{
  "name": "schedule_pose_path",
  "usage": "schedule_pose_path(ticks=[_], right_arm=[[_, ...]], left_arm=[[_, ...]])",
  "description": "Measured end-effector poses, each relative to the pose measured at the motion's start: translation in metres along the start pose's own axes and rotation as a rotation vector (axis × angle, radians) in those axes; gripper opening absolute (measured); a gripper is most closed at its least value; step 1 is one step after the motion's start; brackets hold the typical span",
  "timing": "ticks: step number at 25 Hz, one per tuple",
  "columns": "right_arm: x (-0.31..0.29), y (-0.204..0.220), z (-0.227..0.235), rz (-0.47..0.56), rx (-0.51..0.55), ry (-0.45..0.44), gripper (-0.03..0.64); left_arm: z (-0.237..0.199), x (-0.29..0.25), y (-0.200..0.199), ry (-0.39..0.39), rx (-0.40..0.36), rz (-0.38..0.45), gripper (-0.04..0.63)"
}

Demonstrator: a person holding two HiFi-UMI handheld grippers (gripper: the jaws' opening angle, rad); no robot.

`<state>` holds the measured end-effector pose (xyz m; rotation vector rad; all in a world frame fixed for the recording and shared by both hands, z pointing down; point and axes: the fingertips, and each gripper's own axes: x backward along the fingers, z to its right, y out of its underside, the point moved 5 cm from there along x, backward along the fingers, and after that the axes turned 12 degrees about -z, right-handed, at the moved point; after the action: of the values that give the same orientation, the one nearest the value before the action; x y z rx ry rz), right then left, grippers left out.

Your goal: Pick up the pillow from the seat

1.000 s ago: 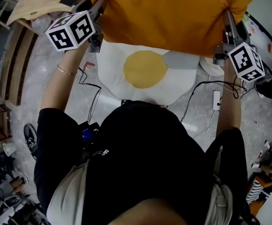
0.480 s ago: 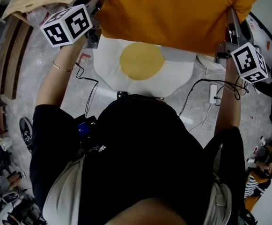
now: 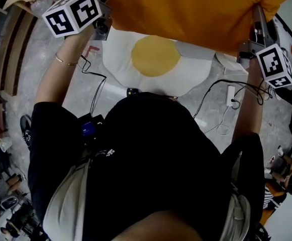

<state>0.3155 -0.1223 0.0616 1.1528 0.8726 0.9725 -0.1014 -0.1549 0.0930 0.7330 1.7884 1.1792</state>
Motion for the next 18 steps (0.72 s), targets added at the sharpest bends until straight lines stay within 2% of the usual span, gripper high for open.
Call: schedule_pose_path(ticks=[18], right_arm=[[-0.0006,0.0053,0.0019,-0.015,-0.012,-0.002,0.155]], left_arm=[[0.0001,0.0,0.0021,0.003,0.003,-0.006,0.121]])
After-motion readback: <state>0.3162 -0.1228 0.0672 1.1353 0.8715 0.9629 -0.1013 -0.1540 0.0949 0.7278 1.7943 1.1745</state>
